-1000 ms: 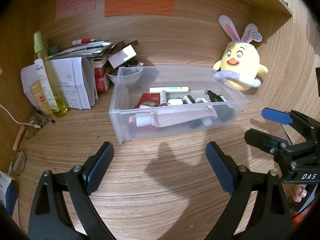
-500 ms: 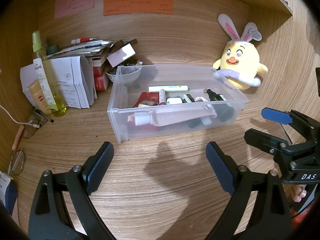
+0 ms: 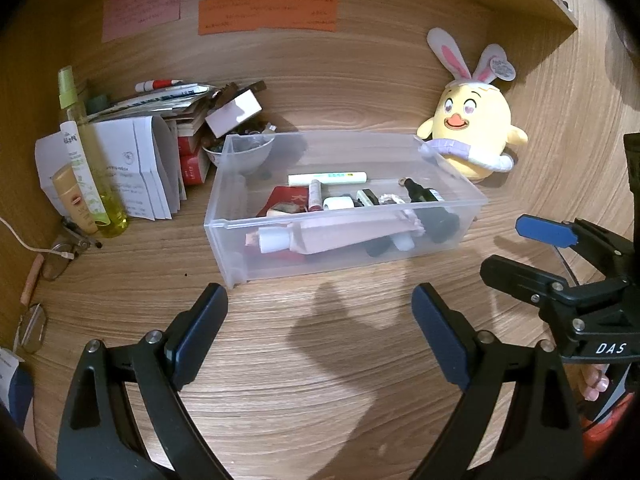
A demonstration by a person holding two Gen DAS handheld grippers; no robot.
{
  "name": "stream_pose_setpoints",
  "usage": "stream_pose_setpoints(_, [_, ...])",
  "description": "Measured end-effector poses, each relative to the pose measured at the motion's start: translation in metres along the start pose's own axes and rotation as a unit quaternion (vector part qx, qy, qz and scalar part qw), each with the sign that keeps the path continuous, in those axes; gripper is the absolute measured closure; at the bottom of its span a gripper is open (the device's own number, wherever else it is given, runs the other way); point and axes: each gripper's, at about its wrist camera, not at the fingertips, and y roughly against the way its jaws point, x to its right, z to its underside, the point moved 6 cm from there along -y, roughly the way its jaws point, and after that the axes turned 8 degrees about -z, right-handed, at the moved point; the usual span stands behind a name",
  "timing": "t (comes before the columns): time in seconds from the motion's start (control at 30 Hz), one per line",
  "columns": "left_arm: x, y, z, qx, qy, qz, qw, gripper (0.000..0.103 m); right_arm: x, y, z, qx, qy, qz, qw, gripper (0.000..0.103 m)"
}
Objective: Organize objects
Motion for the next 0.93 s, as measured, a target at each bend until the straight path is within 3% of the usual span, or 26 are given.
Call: stream_pose_setpoints(0.93, [0.010,0.010,-0.002,0.013,-0.011,0.007,0.9998,0.006,0.000,0.002,-0.001,0.000,0.001,0.001,1.000,0.019])
